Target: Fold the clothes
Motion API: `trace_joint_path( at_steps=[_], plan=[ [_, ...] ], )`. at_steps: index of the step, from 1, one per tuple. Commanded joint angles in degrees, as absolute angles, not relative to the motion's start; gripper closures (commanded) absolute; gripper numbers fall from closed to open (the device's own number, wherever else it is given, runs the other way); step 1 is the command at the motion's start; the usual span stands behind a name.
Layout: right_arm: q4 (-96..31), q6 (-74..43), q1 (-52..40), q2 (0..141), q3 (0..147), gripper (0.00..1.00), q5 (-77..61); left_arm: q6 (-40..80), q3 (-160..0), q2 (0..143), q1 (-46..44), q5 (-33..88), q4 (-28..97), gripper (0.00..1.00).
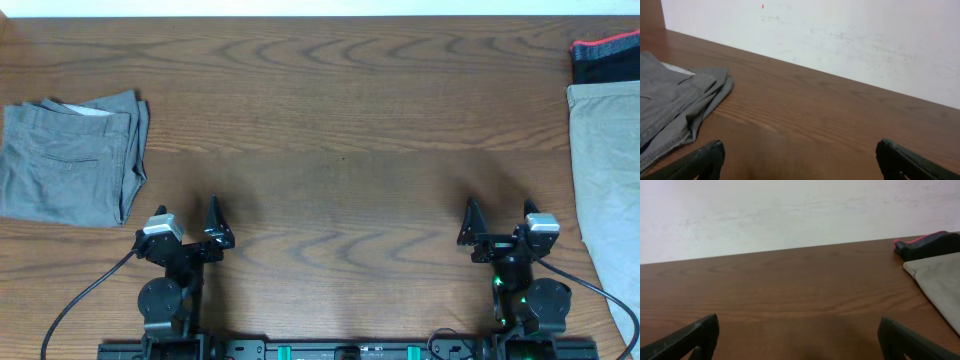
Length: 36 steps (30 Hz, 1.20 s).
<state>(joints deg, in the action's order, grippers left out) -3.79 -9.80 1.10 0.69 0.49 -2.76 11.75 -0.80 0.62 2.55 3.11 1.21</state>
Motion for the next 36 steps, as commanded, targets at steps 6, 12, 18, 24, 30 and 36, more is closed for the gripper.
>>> trace_joint_path(
  at_steps=[6,12,18,24,30,36],
  plan=[
    [7.62,-24.40,1.48,0.38,0.32,0.01,-8.60,10.96,-0.23,0.25,2.83,3.66,3.79,0.02],
    [7.29,-27.68,1.48,0.38,0.32,0.01,-9.21,10.98,-0.23,0.23,2.83,3.66,3.79,0.02],
    [19.53,-26.83,1.48,0.38,0.32,0.01,-9.52,10.98,-0.23,0.25,2.83,3.66,3.79,0.02],
    [24.38,-15.92,1.50,2.63,5.82,0.01,-7.46,10.98,-0.23,0.25,2.83,3.66,3.79,0.02],
    [20.38,-5.34,1.50,17.39,18.46,0.01,-4.56,10.98,-0.23,0.25,2.83,3.66,3.79,0.02],
    [9.58,-4.99,1.85,40.77,34.46,0.01,13.43,10.96,-0.23,0.25,2.83,3.66,3.79,0.02]
  ],
)
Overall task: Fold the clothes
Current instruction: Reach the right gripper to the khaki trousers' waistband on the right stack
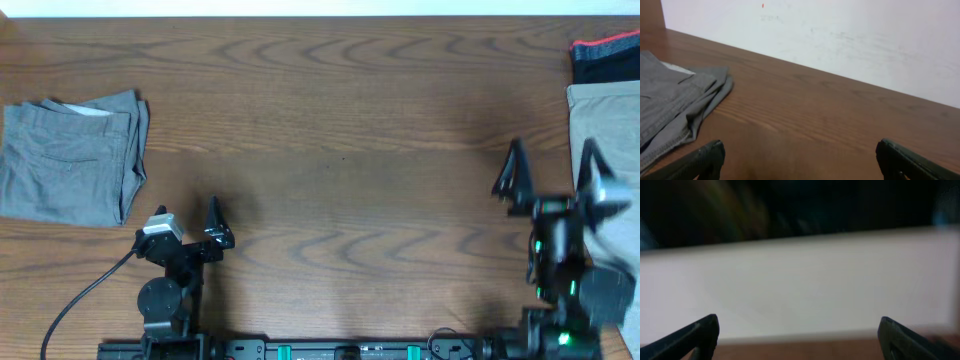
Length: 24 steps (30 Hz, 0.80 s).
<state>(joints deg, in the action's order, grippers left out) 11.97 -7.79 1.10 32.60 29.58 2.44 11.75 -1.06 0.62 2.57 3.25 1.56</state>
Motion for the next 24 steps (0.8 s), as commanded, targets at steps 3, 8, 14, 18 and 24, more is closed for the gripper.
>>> trace_joint_path(
  at_steps=[3,8,14,18,24],
  plan=[
    [2.98,-1.26,4.27,55.29,43.75,0.01,17.91,10.98,-0.23,0.25,2.83,3.66,3.79,0.02],
    [-14.72,-0.56,11.66,78.94,63.40,0.01,17.82,10.96,-0.23,0.25,2.83,3.66,3.79,0.02],
    [-24.80,-0.56,14.48,93.60,77.69,0.01,17.56,10.98,-0.23,0.25,2.83,3.66,3.79,0.02],
    [-21.56,2.52,14.79,96.97,78.00,0.02,17.78,10.98,-0.23,0.25,2.83,3.66,3.79,0.02],
    [-15.79,12.69,14.83,104.09,78.00,0.27,23.18,10.98,-0.23,0.25,2.83,3.66,3.79,0.02]
  ],
)
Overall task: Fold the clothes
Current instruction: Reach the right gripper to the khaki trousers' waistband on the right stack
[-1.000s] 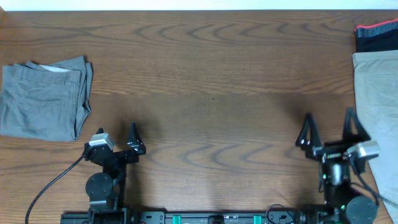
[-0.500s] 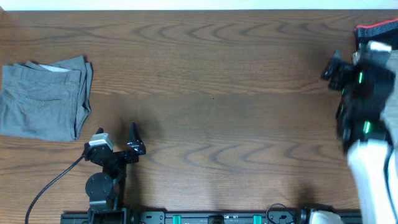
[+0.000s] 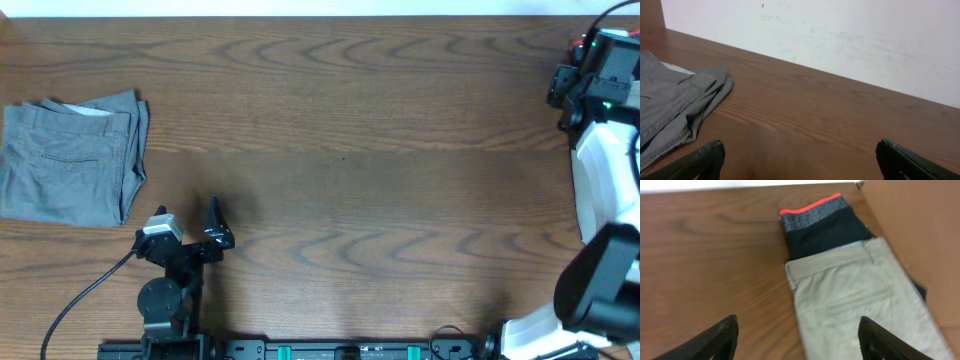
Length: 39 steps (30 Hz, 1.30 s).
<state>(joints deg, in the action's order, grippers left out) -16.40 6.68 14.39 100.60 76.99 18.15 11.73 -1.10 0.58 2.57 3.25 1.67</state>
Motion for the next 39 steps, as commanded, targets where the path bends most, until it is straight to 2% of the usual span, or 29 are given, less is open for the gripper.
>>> trace_joint_path(
  at_steps=[1,12,22,29,39],
  plan=[
    [-15.18,12.75,14.85,105.19,78.00,0.27,25.15,10.98,-0.23,0.25,2.83,3.66,3.79,0.02],
    [-6.24,16.69,16.12,117.36,78.00,0.23,32.97,10.98,-0.23,0.25,2.83,3.66,3.79,0.02],
    [1.63,18.76,16.53,123.79,78.00,0.21,32.75,10.98,-0.23,0.25,2.83,3.66,3.79,0.02],
    [7.79,20.97,17.26,126.58,78.11,0.14,31.88,10.98,-0.23,0.25,2.83,3.66,3.79,0.02],
    [5.02,21.47,17.30,132.40,85.47,0.09,31.92,10.96,-0.23,0.25,2.83,3.66,3.79,0.02]
  ],
)
